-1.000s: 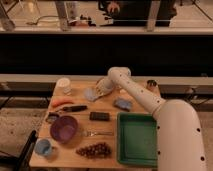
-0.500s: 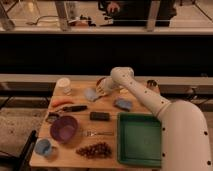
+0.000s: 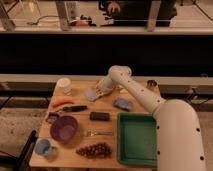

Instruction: Place towel in purple bowl

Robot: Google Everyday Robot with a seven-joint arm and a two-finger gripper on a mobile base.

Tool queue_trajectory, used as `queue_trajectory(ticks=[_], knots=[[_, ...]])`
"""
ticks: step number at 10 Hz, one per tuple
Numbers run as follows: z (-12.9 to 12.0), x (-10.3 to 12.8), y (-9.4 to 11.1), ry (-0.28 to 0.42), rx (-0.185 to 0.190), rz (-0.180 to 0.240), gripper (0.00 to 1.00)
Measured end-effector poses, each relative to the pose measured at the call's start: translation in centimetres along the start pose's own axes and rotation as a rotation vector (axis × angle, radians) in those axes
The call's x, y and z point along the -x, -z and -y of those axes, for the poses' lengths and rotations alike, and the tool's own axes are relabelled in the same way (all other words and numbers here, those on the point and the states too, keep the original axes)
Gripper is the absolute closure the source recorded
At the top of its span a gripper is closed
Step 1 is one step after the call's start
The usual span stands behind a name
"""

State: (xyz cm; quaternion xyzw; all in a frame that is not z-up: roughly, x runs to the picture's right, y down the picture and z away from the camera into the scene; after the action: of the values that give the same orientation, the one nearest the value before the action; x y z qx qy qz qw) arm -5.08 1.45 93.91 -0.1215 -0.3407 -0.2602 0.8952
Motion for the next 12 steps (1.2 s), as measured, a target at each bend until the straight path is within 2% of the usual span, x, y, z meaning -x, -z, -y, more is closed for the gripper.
queue_trajectory(ticks=[5,12], knots=[[0.1,0.2,-0.4,0.007,0.003,0.009,0.2],[0.7,-0.1,-1.5,0.03,-0.015,0.009,0.2]])
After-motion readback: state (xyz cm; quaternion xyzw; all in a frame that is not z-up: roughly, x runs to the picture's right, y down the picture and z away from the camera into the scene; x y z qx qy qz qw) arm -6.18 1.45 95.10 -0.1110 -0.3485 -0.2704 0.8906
